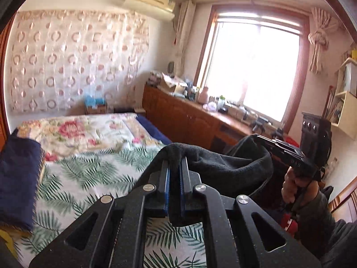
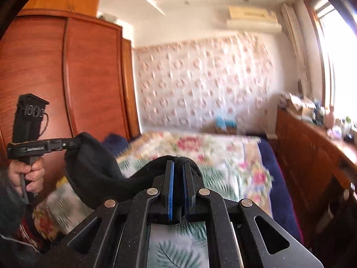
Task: Fold small clothes
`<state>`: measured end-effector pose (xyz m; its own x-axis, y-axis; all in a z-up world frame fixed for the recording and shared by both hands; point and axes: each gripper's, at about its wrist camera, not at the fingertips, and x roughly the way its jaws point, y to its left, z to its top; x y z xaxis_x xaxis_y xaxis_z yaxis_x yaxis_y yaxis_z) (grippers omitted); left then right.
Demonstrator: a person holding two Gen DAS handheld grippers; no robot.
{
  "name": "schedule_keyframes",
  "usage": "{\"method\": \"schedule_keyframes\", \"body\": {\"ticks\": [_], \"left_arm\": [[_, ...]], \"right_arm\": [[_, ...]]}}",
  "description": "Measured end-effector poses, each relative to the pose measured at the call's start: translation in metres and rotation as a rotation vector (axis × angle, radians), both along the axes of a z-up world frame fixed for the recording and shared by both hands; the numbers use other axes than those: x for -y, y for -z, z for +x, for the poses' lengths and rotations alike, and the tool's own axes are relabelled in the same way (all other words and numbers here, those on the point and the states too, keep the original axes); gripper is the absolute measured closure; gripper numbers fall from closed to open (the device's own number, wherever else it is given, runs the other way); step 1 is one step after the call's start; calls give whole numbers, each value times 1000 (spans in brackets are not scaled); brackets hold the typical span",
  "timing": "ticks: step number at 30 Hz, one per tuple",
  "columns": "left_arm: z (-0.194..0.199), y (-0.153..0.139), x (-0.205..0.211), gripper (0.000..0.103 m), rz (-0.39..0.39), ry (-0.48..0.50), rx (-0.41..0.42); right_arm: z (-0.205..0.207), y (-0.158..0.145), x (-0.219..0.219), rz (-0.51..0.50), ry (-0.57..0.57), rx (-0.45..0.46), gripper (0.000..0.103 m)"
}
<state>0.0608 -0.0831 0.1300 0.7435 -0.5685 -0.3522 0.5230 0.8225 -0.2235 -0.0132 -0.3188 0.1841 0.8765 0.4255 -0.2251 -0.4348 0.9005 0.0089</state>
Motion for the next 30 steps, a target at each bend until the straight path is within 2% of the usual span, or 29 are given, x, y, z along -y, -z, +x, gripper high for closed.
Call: {"method": "schedule_keyframes", "body": {"ticks": [4,9,14,17,19,21,27,28,30], "left_arm": [[8,-32,-20,96,14,-61,34],[38,-45,-48,96,49,-165,46],[48,-64,-73,96,81,-257,113],[41,-56,-80,96,99,-265,122],[36,-35,-82,96,117,-259,96],[27,2,-80,96,142,-240,39],[-2,147,-71,96,164,-186,-250],[-5,171,-70,96,158,-177,-304],[-12,199,-64,96,175,-172,-360]], "right_arm": [[0,-32,-18,-21,-26,54,97],[41,-56,-43,-50,-34,62,97],[78,-80,-61,-27,-25,114,97],[86,-62,-76,-36,-36,120,97],[82,-38,-77,-63,-50,96,97],[81,-4,-64,-85,-65,37,97],[59,143,-65,-176,-122,-260,97],[58,160,-65,-181,-124,-305,97],[57,188,-64,-175,-123,-370,97]]}}
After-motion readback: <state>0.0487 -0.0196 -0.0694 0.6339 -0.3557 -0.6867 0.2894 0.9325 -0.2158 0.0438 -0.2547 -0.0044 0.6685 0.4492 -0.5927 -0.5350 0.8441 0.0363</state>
